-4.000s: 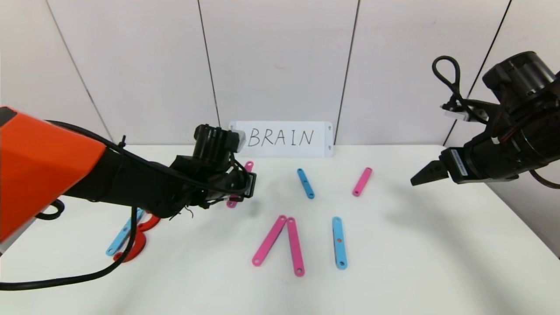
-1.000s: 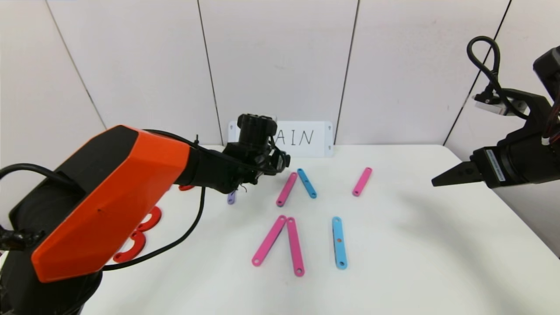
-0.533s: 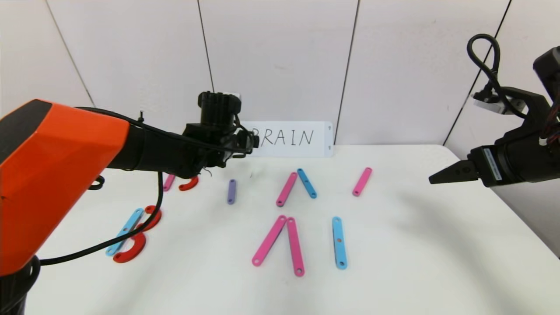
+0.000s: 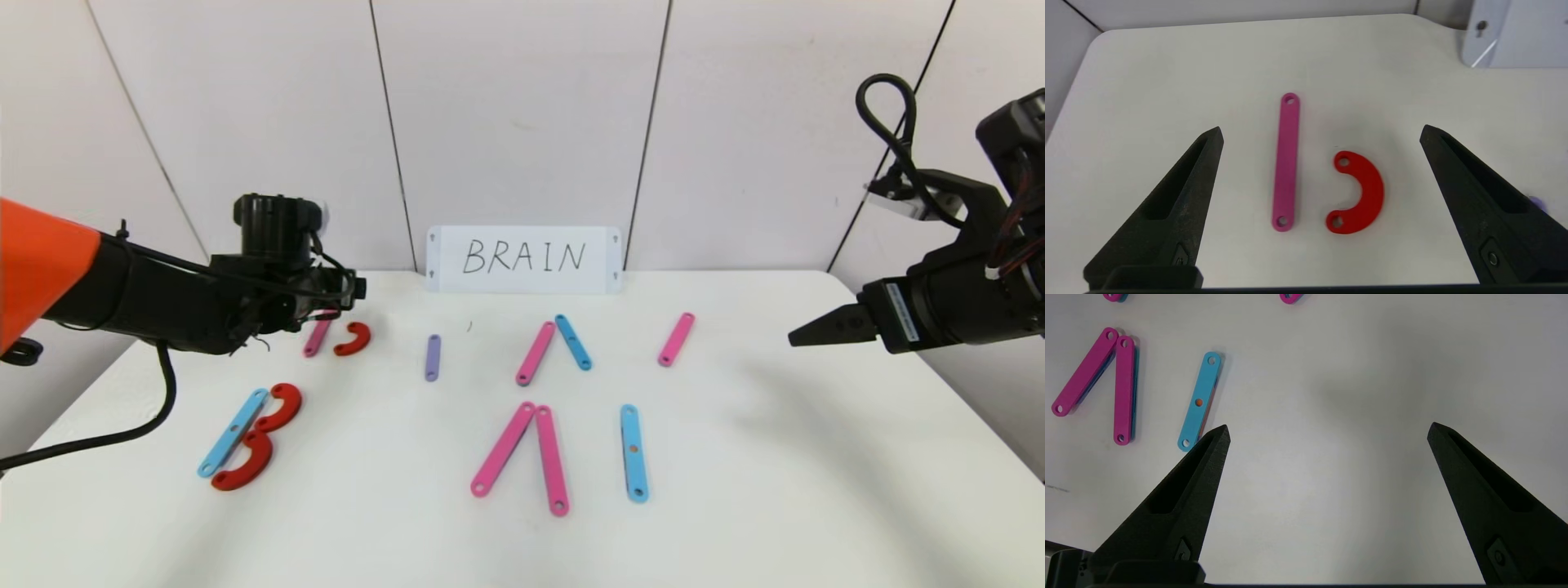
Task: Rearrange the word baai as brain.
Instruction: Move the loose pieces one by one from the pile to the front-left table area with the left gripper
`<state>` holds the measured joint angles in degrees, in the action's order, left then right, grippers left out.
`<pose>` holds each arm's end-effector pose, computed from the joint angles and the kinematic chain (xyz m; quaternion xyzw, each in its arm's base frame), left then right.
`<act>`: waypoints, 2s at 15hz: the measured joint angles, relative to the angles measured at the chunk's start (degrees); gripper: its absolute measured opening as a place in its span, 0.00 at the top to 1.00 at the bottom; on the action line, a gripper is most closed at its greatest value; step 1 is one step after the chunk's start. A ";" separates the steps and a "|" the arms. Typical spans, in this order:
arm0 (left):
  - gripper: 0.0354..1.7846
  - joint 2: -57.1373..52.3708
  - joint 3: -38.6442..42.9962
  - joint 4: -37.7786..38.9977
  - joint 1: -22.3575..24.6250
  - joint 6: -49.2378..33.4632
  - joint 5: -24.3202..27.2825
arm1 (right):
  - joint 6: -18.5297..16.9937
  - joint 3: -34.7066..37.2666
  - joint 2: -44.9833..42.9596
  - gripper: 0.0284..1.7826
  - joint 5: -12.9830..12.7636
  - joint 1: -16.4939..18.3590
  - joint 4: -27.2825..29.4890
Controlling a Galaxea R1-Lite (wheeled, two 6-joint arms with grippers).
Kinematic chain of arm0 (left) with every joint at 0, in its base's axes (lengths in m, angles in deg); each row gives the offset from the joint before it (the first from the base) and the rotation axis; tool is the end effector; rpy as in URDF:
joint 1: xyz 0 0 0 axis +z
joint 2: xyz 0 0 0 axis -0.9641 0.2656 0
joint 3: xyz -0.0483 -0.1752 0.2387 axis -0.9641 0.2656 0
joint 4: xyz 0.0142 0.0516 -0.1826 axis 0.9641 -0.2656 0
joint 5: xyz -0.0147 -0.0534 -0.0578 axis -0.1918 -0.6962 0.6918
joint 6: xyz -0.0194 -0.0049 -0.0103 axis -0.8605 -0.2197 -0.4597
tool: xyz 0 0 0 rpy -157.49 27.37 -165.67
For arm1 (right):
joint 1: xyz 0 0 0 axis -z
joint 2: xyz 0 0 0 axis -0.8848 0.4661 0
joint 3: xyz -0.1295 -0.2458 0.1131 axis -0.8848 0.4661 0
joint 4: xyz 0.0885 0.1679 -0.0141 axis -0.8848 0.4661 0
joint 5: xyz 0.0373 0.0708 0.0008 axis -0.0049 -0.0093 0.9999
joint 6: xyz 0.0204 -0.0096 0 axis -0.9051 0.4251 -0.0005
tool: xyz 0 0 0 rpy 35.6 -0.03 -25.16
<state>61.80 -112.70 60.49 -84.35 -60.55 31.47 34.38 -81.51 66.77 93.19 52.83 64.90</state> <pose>0.3892 -0.0594 0.1607 0.0549 0.1885 0.0777 0.9775 0.2442 0.0426 0.2566 -0.0082 0.4195 0.1178 0.9000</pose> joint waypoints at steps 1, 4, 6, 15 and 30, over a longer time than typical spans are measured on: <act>0.06 0.52 0.10 0.04 1.66 1.71 0.67 | 0.05 0.00 0.02 0.05 0.00 0.00 0.02; 0.06 3.40 0.15 3.36 4.68 5.49 2.27 | 0.05 0.11 0.27 0.05 0.00 -0.23 0.06; 0.06 5.60 0.10 5.63 5.49 6.80 2.51 | 0.07 0.13 0.39 0.05 0.00 -0.37 0.11; 0.06 10.62 -2.56 4.89 6.70 5.53 3.29 | 0.10 0.44 0.55 0.05 0.02 -0.87 0.02; 0.06 11.40 -9.12 -8.16 7.19 -6.35 8.28 | 0.10 0.55 0.22 0.05 -0.06 -1.06 0.02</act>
<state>73.20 -121.82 52.34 -77.16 -66.90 39.74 34.47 -80.96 66.99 93.13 51.77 64.92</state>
